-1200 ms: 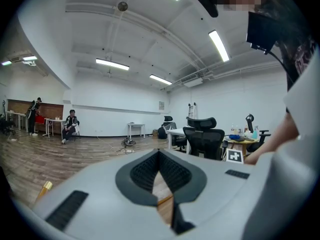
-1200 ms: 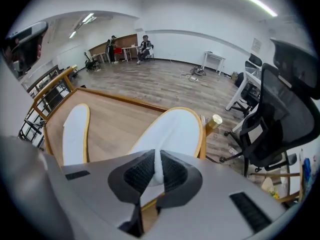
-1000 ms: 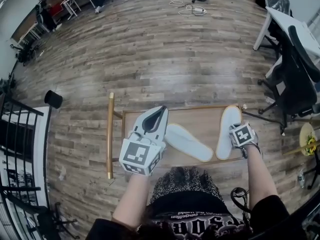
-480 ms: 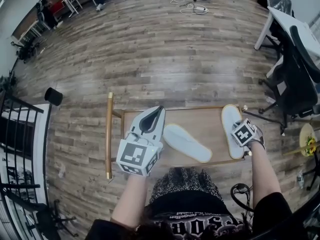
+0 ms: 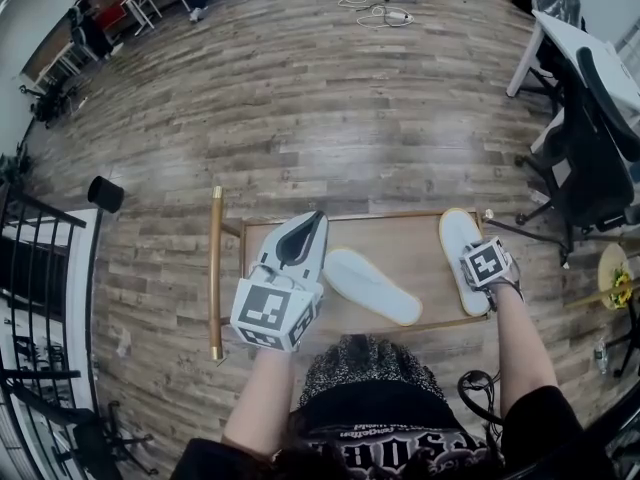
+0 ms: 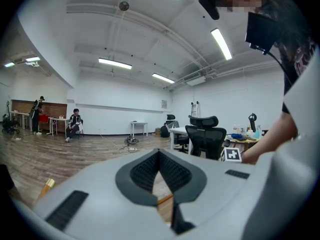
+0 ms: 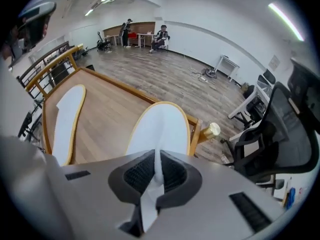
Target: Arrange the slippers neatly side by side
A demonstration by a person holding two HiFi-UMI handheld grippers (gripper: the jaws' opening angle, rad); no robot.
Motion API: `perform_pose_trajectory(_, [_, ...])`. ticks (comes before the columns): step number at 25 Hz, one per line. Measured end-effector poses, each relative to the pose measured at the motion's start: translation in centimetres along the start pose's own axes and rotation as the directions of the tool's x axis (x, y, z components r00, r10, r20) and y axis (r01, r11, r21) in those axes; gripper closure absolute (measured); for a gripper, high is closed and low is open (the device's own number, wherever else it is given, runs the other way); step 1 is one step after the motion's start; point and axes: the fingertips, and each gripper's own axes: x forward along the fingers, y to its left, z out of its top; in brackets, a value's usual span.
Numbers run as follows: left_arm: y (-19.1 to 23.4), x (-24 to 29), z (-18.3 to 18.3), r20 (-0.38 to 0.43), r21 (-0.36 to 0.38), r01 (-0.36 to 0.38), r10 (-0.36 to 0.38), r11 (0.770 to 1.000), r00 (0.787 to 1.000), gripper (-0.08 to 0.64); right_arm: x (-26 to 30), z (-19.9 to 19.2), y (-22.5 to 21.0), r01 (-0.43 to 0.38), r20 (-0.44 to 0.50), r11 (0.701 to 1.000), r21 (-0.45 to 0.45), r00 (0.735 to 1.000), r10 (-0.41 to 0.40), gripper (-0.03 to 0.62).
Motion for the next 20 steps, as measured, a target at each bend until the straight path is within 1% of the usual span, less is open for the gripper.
perform_pose_trajectory(2, [0.1,0.1,0.0,0.000,-0.002,0.000,0.000,1.000,1.000,0.558,-0.2,-0.1,-0.4,-0.012,0.001,0.994,0.111,1.000,0.012,0.574])
perform_pose_trajectory(4, [0.2,0.2,0.0,0.001,-0.005,0.000,0.000,1.000,1.000,0.558,-0.3,-0.3,-0.8,-0.026,0.012,0.973,0.229,1.000,0.024,0.575])
perform_pose_trajectory(6, [0.1,0.3,-0.2,0.000,-0.003,0.000,0.000,1.000,1.000,0.558,-0.3,-0.5,-1.0,-0.030,0.017,0.954,0.297,1.000,0.026,0.575])
perform_pose_trajectory(9, [-0.1,0.6,-0.1,-0.002,0.004,0.005,-0.005,1.000,1.000,0.558,-0.2,-0.7,-1.0,-0.044,0.030,0.930,0.365,0.999,0.036,0.575])
perform_pose_trajectory(13, [-0.3,0.9,0.2,-0.002,0.009,0.012,-0.012,1.000,1.000,0.558,0.0,-0.8,-1.0,-0.055,0.040,0.924,0.378,0.998,0.043,0.575])
perform_pose_trajectory(17, [-0.3,0.9,0.1,-0.002,0.007,0.011,-0.011,1.000,1.000,0.558,0.2,-0.5,-1.2,-0.091,0.062,0.885,0.456,0.996,0.070,0.575])
perform_pose_trajectory(20, [-0.3,0.8,0.1,-0.004,0.007,0.012,-0.012,1.000,1.000,0.558,0.2,-0.5,-1.2,-0.103,0.070,0.863,0.495,0.994,0.079,0.575])
